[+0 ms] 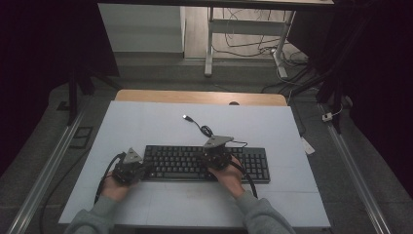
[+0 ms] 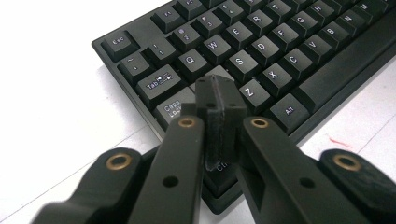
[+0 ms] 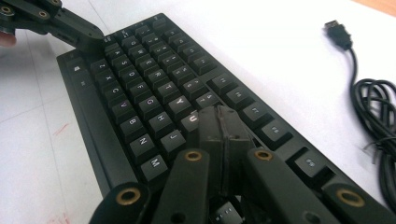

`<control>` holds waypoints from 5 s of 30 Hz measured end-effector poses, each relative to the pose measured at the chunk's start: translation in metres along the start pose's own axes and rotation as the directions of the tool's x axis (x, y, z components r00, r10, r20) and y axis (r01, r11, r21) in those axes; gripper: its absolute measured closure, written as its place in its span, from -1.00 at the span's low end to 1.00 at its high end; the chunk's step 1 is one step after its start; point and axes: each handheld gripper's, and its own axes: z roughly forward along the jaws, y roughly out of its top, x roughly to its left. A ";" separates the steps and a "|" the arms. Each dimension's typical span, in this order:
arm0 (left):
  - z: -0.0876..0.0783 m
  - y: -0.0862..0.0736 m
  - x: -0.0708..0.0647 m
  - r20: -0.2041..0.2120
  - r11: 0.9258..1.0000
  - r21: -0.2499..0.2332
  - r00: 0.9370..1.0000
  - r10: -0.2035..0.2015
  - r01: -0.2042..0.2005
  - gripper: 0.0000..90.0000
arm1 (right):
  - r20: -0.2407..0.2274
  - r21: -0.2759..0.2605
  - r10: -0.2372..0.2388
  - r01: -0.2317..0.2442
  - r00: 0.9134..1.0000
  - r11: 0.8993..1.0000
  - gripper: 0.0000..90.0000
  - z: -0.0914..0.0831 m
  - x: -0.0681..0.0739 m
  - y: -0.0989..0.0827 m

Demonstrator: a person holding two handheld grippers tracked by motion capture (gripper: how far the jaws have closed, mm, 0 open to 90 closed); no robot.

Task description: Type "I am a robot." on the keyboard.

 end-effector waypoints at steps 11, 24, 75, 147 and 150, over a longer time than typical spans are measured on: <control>0.002 -0.001 0.000 0.001 1.000 0.014 1.000 0.005 -0.005 0.98 | -0.007 0.019 -0.005 0.005 1.000 1.000 0.99 0.013 0.002 0.002; 0.002 -0.001 0.000 0.001 1.000 0.014 1.000 0.003 -0.003 0.98 | 0.020 0.066 -0.035 0.033 0.999 0.997 1.00 0.023 0.004 -0.001; -0.018 0.004 0.002 0.078 0.995 -0.082 0.995 -0.056 0.062 -0.20 | 0.053 -0.062 0.023 -0.020 0.998 0.998 0.22 -0.069 -0.016 -0.034; 0.027 0.044 -0.042 0.275 0.971 0.087 0.942 0.191 -0.223 0.98 | 0.073 -0.035 0.045 -0.042 0.996 0.998 0.21 -0.074 -0.020 -0.046; 0.027 0.043 -0.042 0.272 0.971 0.091 0.943 0.189 -0.221 0.98 | 0.073 -0.029 0.042 -0.040 0.996 0.999 0.20 -0.073 -0.021 -0.046</control>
